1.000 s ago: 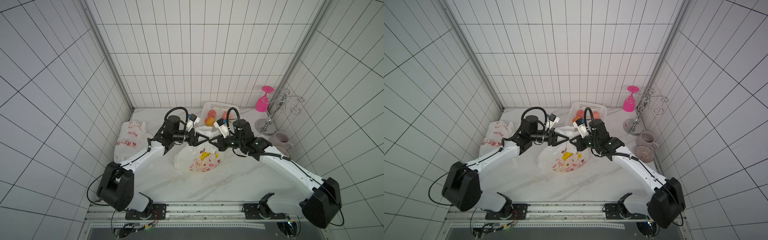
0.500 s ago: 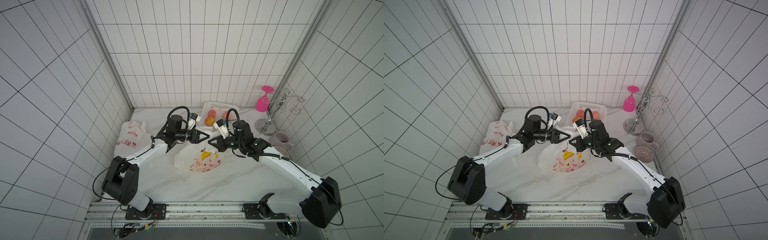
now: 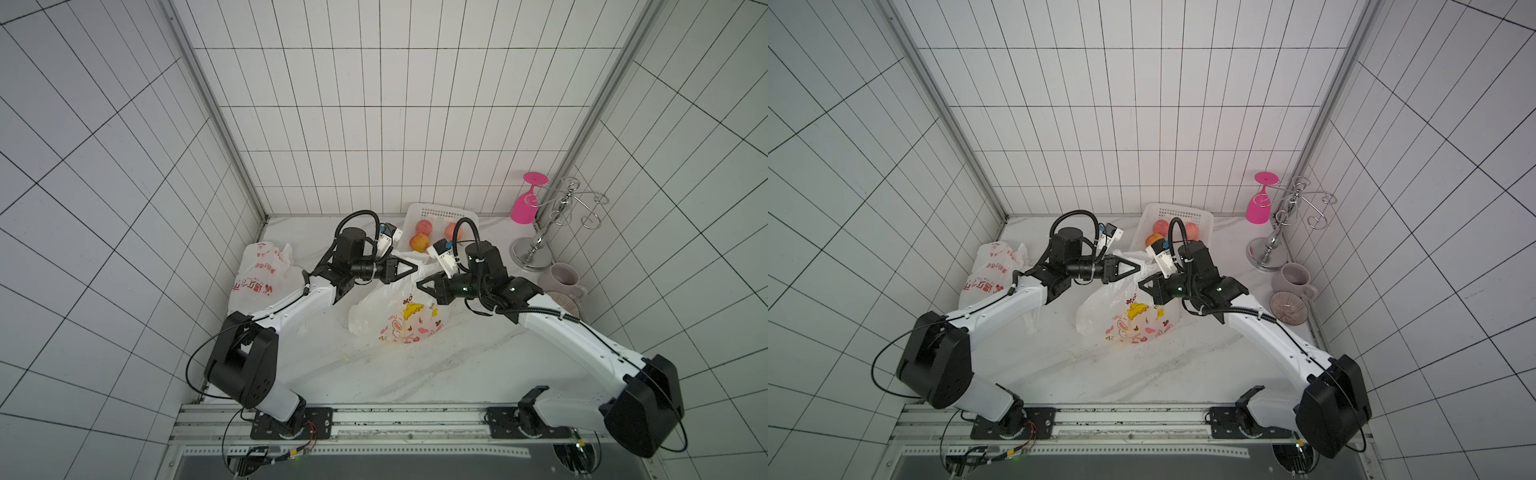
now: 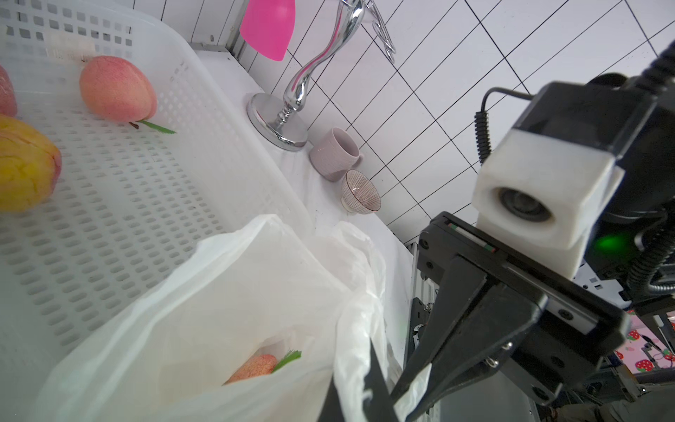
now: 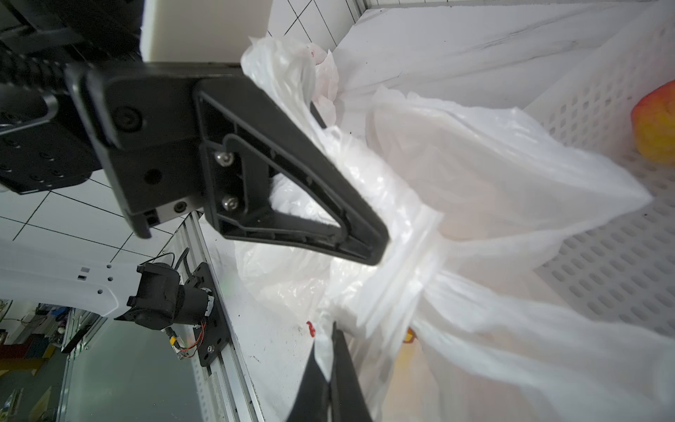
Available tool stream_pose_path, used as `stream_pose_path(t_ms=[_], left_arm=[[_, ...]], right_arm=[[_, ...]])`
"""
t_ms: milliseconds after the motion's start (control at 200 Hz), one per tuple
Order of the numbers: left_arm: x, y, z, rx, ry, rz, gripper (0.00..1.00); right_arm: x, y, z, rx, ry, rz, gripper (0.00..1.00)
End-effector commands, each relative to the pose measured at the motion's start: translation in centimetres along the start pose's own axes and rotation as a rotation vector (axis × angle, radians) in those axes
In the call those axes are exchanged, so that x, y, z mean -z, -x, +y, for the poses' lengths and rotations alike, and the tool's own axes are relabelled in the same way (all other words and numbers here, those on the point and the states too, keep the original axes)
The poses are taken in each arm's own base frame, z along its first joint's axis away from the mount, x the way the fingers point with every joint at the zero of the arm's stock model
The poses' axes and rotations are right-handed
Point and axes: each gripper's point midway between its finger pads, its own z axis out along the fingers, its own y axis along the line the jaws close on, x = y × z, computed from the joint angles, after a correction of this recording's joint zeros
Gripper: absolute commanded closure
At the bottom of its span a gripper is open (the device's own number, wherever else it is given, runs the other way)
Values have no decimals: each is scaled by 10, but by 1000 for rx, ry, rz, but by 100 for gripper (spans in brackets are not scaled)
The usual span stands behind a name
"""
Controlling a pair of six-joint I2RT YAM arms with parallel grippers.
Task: Place the peach into a plastic bag & tie a knot
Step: Cross the plastic bag at the center of the board.
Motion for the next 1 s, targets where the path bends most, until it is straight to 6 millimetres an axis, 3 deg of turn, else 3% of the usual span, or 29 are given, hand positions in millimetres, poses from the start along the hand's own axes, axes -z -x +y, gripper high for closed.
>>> stream_pose_path(t_ms=[0, 160, 410, 550, 755, 915, 1000], left_arm=[[8, 7, -10, -70, 2, -34, 100], [11, 7, -12, -107, 15, -52, 100], [20, 8, -20, -191, 43, -75, 100], [25, 7, -26, -229, 49, -76, 100], [28, 1, -37, -273, 26, -58, 100], [23, -3, -46, -299, -16, -39, 100], [21, -7, -50, -305, -40, -24, 100]], right_arm=[[15, -18, -9, -12, -31, 21, 100], [25, -25, -10, 5, -60, 63, 92], [60, 8, 22, 66, -48, 76, 52], [71, 12, 16, 132, -152, 156, 33], [74, 23, 20, 256, -198, 226, 26], [56, 35, 40, 316, -112, 261, 25], [49, 43, 41, 344, -114, 260, 25]])
